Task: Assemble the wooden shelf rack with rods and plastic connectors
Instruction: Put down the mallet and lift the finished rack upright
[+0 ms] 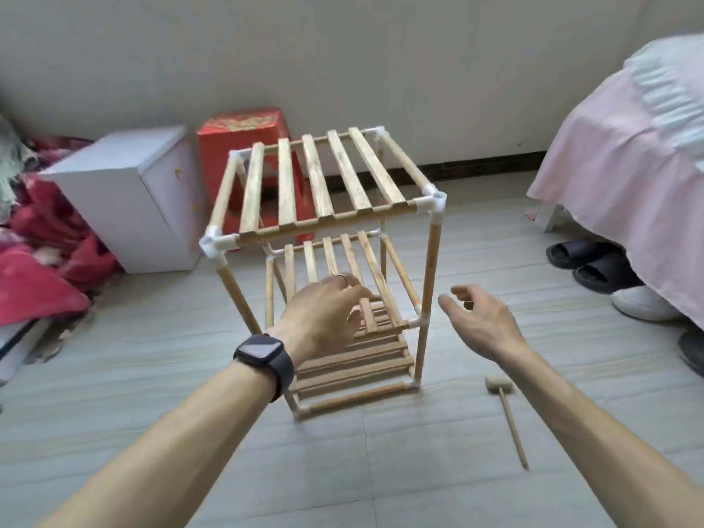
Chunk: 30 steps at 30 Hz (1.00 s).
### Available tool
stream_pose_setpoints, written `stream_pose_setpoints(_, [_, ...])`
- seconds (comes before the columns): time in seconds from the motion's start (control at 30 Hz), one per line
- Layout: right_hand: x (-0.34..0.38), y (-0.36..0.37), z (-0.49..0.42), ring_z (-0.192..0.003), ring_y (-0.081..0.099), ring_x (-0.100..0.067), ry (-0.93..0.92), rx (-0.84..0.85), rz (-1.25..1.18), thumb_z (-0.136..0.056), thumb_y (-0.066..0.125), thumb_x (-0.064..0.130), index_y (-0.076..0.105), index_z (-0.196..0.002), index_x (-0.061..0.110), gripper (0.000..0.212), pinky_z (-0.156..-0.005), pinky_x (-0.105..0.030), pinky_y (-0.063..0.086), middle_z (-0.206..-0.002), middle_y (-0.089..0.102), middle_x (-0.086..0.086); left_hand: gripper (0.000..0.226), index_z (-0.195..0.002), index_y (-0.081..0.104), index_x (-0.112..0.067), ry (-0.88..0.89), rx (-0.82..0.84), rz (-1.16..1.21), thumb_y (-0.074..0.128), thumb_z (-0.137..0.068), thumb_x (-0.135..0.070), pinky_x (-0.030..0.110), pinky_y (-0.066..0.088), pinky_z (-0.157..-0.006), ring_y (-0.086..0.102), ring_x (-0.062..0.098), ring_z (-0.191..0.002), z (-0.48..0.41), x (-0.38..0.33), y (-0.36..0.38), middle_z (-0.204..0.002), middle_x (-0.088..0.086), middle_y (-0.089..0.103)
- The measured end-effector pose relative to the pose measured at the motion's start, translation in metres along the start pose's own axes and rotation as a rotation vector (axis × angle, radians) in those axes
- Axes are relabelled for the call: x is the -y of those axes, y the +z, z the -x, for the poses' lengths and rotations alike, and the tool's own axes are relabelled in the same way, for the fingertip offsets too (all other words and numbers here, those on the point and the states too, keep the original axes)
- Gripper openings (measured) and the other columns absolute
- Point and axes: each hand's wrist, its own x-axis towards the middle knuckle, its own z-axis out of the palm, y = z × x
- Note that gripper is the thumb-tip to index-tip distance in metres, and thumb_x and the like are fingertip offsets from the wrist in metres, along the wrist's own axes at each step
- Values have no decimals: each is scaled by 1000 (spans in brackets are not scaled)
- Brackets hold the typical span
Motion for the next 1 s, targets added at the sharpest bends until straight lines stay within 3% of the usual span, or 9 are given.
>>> stream_pose_setpoints(0.13, [66,-36,-6,-106,57,-16,-91,-148,-311,-102,43,57,54,-120,25,38,-82,-32,46,-109,60,11,20,-108,73,-18,160,-501,-22,62,-92,-21,33,55,-74,66,22,-97,21,28,-76,-110,4,68])
stream_pose_setpoints(0.2, [91,-50,-18,-93,54,-9,-115,-207,-358,-102,40,59,52,-121,23,43,-68,-27,40,-101,55,11,23,-108,70,-20,39,-645,-51,58,-90,-26,36,52,-76,62,23,-98,22,49,-100,-113,5,65])
stream_pose_setpoints(0.37, [140,-63,-62,-105,58,-25,-48,-128,-216,-99,40,65,51,-134,8,68,-78,-37,42,-119,61,-9,54,-143,41,-23,-836,-369,436,46,-95,-48,48,42,-105,46,36,-127,-2,99,-127,-142,14,44])
stream_pose_setpoints(0.43, [149,-60,-77,-103,61,-27,21,-47,-164,-99,41,62,56,-123,6,63,-82,-40,50,-111,64,-10,69,-154,21,-12,-1028,-231,772,42,-99,-50,48,47,-101,49,40,-130,-12,106,-123,-150,17,41])
stream_pose_setpoints(0.47, [149,-56,-82,-100,65,-27,49,-27,-146,-100,41,59,58,-113,7,57,-85,-43,54,-102,66,-8,69,-154,21,-9,-1066,-195,901,40,-101,-49,46,55,-86,57,38,-123,-15,106,-118,-146,15,46])
stream_pose_setpoints(0.53, [144,-42,-89,-89,70,-26,67,-77,-127,-103,41,47,62,-105,8,44,-79,-40,57,-91,69,-8,53,-140,43,-7,-1086,-215,940,40,-103,-44,32,54,-48,74,29,-88,-18,108,-102,-119,9,63])
stream_pose_setpoints(0.57, [140,-34,-92,-85,69,-26,51,-141,-132,-104,39,41,64,-107,7,43,-72,-37,55,-91,70,-10,46,-131,54,-5,-1105,-269,898,43,-103,-40,28,52,-42,75,25,-73,-19,111,-95,-105,8,67])
stream_pose_setpoints(0.73, [127,-18,-96,-68,54,-21,-35,-294,-203,-106,37,33,66,-100,4,41,-52,-29,35,-84,63,-9,29,-106,66,-3,-1092,-454,882,52,-98,-26,37,63,-67,72,25,-70,-25,128,-76,-84,10,68])
stream_pose_setpoints(1.0, [107,-21,-66,-60,45,-20,-175,-332,-407,-107,41,33,55,-79,9,39,-54,-37,40,-64,47,-4,39,-95,67,-9,-935,-520,816,49,-103,-42,42,62,-74,71,24,-75,-11,124,-61,-85,8,71])
